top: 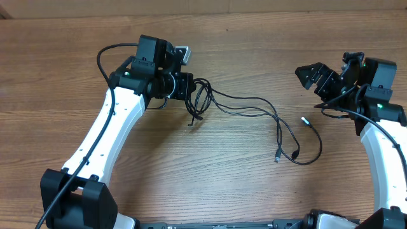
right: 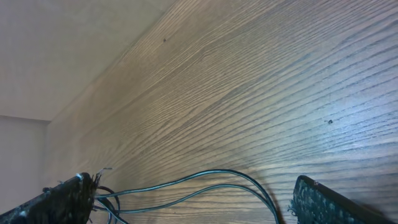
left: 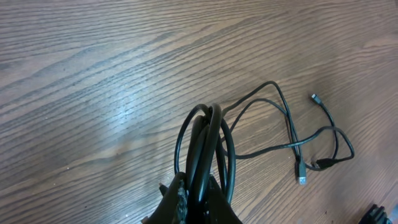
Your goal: Untangle cables
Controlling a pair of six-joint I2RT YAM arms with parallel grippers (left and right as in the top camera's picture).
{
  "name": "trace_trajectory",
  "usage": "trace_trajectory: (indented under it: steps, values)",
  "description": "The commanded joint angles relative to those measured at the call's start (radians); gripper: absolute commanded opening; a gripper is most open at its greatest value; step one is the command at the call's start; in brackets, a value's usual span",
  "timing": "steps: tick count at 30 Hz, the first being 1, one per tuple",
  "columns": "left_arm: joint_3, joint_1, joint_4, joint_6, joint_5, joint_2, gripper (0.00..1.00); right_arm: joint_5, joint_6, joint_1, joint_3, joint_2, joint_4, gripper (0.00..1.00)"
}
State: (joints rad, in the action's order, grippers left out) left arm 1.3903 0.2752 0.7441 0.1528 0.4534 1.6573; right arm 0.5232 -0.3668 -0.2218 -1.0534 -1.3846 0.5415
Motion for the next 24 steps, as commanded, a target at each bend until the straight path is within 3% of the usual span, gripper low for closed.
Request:
trace_trajectory:
  steps: [1,10,13,16,22,24]
  values:
    - [0.019,0.007,-0.004,-0.026,0.039,0.008,0.04,0.002,-0.012,0.002,-0.008,0.027,-0.013,1.0]
    - [0.02,-0.001,0.0,-0.068,0.06,0.008,0.04,0.07,-0.03,0.004,-0.008,0.027,-0.029,1.0]
    - [0.021,-0.035,0.014,-0.13,0.214,0.008,0.04,0.174,-0.007,0.016,-0.008,0.027,-0.093,1.0]
    - [0.021,-0.088,0.031,-0.131,0.356,0.008,0.04,0.334,0.235,0.106,-0.008,0.025,-0.137,1.0]
    - [0.021,-0.201,0.057,-0.131,0.571,0.008,0.04,0.266,0.475,0.322,-0.007,-0.021,-0.128,1.0]
    - [0.021,-0.232,0.058,-0.131,0.634,0.008,0.04,0.266,0.589,0.388,-0.007,-0.047,-0.128,0.91]
